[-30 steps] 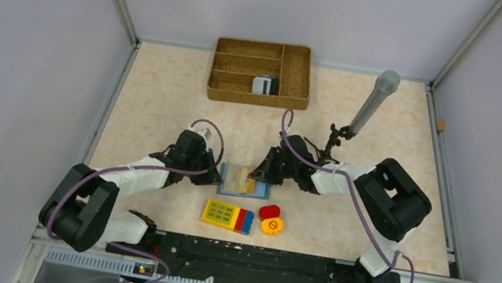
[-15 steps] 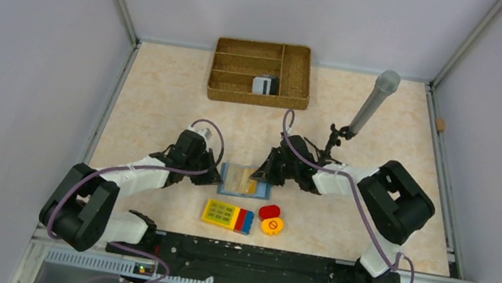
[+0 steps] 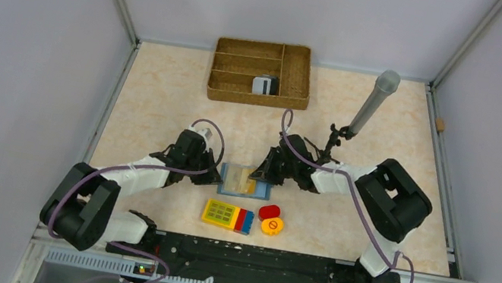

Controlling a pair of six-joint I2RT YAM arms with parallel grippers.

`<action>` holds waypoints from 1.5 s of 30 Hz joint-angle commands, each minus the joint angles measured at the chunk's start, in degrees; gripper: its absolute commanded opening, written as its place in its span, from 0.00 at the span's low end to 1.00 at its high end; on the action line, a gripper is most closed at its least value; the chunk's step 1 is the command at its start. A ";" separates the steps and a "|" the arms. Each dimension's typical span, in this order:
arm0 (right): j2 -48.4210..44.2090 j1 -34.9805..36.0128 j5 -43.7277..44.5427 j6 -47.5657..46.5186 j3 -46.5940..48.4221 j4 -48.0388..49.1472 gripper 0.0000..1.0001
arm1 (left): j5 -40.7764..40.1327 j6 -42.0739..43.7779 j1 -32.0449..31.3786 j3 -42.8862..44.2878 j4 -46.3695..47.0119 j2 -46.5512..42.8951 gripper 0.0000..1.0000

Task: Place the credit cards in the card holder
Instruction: Insert the credit card into the card holder.

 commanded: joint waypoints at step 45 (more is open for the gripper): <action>-4.97 6.70 17.31 -15.27 12.69 -27.39 0.41 | 5.18 -1.68 -0.53 -1.82 7.35 1.82 0.00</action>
